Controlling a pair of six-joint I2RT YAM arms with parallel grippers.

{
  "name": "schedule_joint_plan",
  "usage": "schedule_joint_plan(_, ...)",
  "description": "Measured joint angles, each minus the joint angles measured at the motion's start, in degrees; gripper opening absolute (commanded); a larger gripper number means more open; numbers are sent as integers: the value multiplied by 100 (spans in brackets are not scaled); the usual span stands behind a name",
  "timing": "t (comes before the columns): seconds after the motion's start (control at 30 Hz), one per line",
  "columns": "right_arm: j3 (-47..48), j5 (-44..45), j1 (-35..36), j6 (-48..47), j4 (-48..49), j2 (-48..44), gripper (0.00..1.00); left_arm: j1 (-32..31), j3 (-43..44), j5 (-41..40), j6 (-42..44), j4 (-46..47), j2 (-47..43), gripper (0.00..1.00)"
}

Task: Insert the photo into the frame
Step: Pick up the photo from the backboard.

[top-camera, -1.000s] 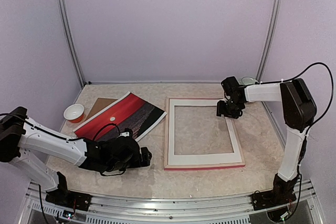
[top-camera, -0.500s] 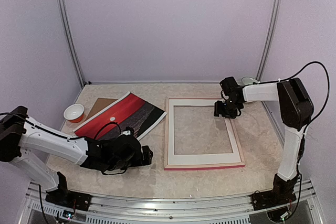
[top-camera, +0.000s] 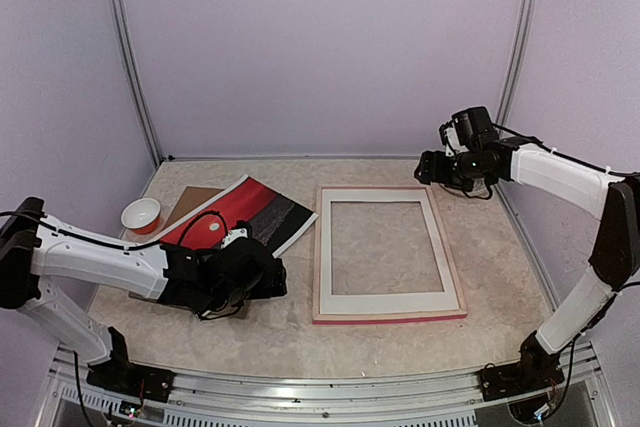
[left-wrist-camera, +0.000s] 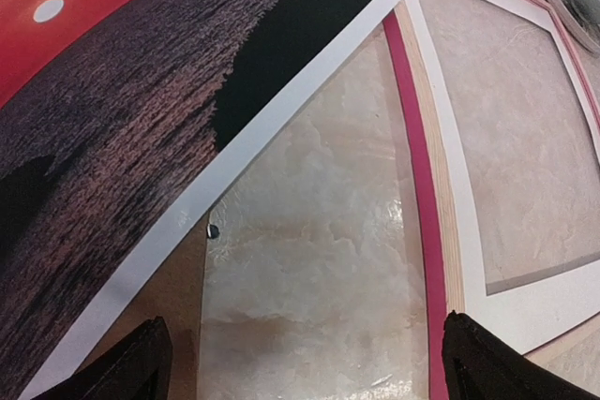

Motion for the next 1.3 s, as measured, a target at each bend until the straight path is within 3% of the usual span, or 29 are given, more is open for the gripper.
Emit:
schedule_joint_plan(0.17,-393,-363,219,72,22,-317,84,367,42,-133,142,-326,-216,99)
schedule_joint_plan(0.43,-323,-656,1263,391,103,-205,85,1014,-492,-7,348,-299,-1213,99)
schedule_joint_plan(0.83,1075,-695,2614,1300,426,1685,85,1279,-1384,173,299,-210,-1878,99)
schedule_joint_plan(1.3,2090,-675,2894,2782,1036,3355,84,1346,-2166,227,0,39,-2282,99)
